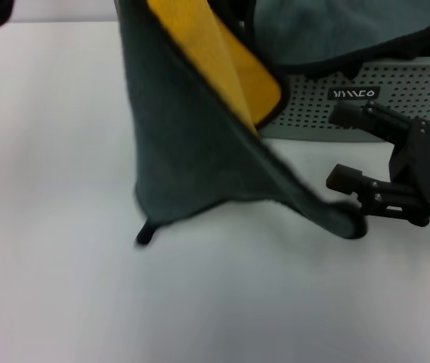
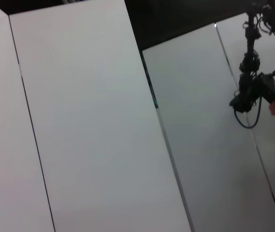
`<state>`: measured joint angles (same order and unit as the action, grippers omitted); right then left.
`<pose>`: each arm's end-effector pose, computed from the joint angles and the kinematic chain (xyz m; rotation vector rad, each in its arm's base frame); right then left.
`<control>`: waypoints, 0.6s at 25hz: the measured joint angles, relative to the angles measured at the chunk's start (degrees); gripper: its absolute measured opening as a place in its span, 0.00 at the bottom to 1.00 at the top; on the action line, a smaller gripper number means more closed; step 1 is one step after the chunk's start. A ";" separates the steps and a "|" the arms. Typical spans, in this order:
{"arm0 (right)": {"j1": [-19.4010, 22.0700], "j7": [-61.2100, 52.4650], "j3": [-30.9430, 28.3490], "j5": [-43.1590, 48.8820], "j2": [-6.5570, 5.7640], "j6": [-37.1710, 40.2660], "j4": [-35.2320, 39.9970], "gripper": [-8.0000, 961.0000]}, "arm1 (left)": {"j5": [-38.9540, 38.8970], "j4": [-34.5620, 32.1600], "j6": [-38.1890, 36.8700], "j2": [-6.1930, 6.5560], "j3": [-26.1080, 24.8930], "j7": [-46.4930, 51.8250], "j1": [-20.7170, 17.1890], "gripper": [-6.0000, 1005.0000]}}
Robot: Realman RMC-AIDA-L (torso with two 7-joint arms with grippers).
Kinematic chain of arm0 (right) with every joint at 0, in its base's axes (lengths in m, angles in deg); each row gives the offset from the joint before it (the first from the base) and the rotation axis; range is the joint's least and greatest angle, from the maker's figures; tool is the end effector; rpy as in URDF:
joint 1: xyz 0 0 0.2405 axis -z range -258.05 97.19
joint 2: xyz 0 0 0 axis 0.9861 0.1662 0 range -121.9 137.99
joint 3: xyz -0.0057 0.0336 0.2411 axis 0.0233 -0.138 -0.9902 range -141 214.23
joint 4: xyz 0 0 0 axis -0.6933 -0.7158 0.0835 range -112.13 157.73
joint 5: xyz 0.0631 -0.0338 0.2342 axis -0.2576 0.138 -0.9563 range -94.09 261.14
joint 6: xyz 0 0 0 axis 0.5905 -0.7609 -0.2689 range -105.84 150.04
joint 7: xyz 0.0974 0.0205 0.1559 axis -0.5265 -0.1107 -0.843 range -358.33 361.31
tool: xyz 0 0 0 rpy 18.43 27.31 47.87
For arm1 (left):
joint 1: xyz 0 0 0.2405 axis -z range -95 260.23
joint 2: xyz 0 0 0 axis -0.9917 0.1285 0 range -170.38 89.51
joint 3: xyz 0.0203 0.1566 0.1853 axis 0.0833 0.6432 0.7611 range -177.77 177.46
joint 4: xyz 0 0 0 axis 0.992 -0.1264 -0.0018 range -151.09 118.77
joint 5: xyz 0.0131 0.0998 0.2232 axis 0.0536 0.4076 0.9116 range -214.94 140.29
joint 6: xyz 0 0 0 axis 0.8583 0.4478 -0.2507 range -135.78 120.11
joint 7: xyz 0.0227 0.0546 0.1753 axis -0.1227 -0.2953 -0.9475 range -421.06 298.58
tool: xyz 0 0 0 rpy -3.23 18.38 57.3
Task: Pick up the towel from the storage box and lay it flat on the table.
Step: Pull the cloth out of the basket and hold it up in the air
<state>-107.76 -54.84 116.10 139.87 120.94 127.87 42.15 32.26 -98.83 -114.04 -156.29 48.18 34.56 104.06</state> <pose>0.1989 0.3076 -0.0207 -2.5998 0.2308 1.5208 -0.0815 0.3111 0.1578 -2.5710 0.2911 -1.2704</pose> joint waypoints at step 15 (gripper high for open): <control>-0.79 0.27 -1.58 3.33 0.89 -6.03 0.49 0.79 | 2.31 -0.60 -4.13 0.57 1.75 -0.38 1.53 0.02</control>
<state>-108.54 -54.57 114.52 143.20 121.83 121.83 42.64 34.57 -99.43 -118.17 -155.72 49.93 34.18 105.59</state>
